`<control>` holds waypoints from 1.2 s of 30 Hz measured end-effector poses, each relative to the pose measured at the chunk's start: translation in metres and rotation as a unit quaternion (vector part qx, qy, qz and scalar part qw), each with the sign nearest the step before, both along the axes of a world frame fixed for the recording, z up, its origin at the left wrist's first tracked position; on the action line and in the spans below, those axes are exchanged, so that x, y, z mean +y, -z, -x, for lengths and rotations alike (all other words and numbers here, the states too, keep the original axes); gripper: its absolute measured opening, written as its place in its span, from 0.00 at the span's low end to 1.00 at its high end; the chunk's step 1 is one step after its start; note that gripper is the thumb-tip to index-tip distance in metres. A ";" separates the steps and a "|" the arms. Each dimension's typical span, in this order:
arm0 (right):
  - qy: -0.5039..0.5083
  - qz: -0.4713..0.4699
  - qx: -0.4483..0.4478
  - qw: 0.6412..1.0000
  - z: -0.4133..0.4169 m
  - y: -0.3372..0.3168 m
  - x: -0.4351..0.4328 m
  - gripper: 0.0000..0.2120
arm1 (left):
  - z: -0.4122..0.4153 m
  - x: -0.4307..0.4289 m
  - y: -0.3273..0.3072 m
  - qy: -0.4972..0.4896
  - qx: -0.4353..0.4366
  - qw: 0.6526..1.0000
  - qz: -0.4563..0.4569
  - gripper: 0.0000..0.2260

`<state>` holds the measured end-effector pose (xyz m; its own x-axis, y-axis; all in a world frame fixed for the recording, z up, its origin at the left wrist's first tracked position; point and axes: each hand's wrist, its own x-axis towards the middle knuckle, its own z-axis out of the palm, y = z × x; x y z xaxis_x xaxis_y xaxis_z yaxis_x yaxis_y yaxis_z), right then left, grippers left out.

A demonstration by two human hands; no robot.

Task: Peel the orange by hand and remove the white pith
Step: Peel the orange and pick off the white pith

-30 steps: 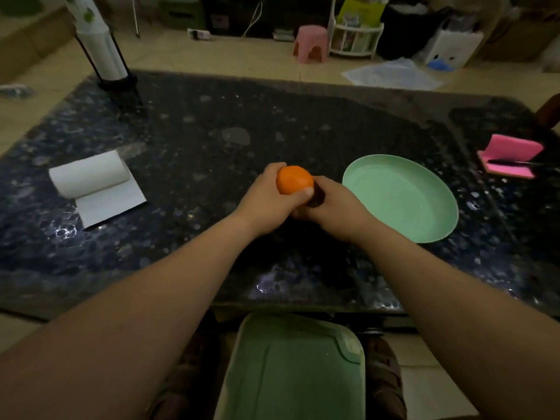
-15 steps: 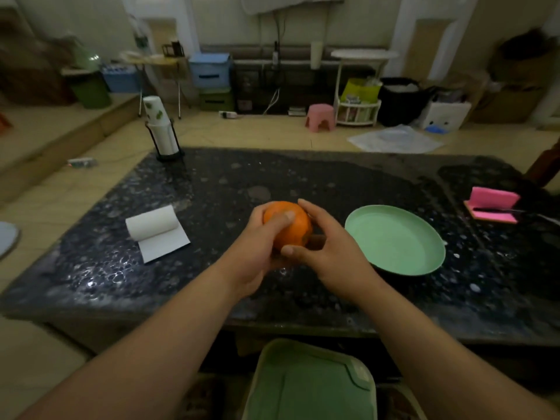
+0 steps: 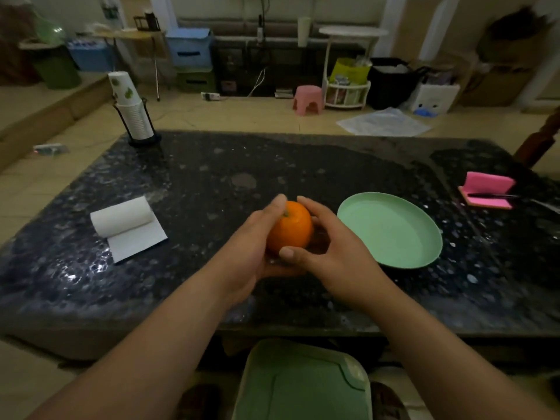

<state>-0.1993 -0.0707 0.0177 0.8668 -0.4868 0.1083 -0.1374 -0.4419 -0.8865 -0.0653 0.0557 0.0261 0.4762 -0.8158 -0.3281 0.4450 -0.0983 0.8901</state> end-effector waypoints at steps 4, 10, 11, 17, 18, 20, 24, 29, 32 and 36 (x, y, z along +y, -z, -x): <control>-0.016 0.022 0.028 0.999 -0.007 0.000 -0.005 0.42 | -0.006 0.002 0.001 -0.005 -0.029 1.000 -0.001 0.22; 0.017 -0.146 0.053 0.988 -0.015 -0.012 -0.001 0.28 | -0.012 0.007 -0.002 0.056 -0.095 0.992 -0.054 0.28; 0.040 -0.222 0.068 0.972 -0.018 -0.015 -0.001 0.26 | -0.013 0.007 -0.001 0.059 -0.138 0.987 -0.055 0.28; 0.062 -0.346 0.149 0.924 -0.023 -0.017 -0.008 0.45 | -0.020 0.004 -0.002 0.081 -0.301 0.950 -0.032 0.30; 0.043 -0.335 0.150 0.929 -0.023 -0.016 -0.009 0.47 | -0.019 0.004 -0.002 0.069 -0.276 0.958 -0.028 0.29; 0.016 -0.310 0.150 0.939 -0.022 -0.016 -0.008 0.47 | -0.020 0.005 0.000 0.047 -0.226 0.973 -0.018 0.27; 0.026 -0.256 0.153 0.954 -0.020 -0.021 -0.005 0.44 | -0.020 0.008 -0.001 0.089 -0.202 0.975 -0.020 0.25; 0.052 -0.196 0.145 0.968 -0.017 -0.027 -0.001 0.39 | -0.014 0.009 -0.001 0.080 -0.178 0.981 -0.013 0.22; 0.049 -0.180 0.151 0.971 -0.015 -0.028 0.000 0.39 | -0.014 0.011 -0.001 0.089 -0.151 0.984 -0.009 0.23; 0.046 -0.149 0.162 0.974 -0.012 -0.031 -0.002 0.38 | -0.017 0.014 0.000 0.117 -0.098 0.988 0.006 0.25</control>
<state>-0.1876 -0.0725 0.0488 0.7835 -0.5312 -0.3223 -0.4582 -0.1437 -0.8772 -0.0481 0.0697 0.0265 0.3275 -0.9145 -0.2376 0.2303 -0.1666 0.9588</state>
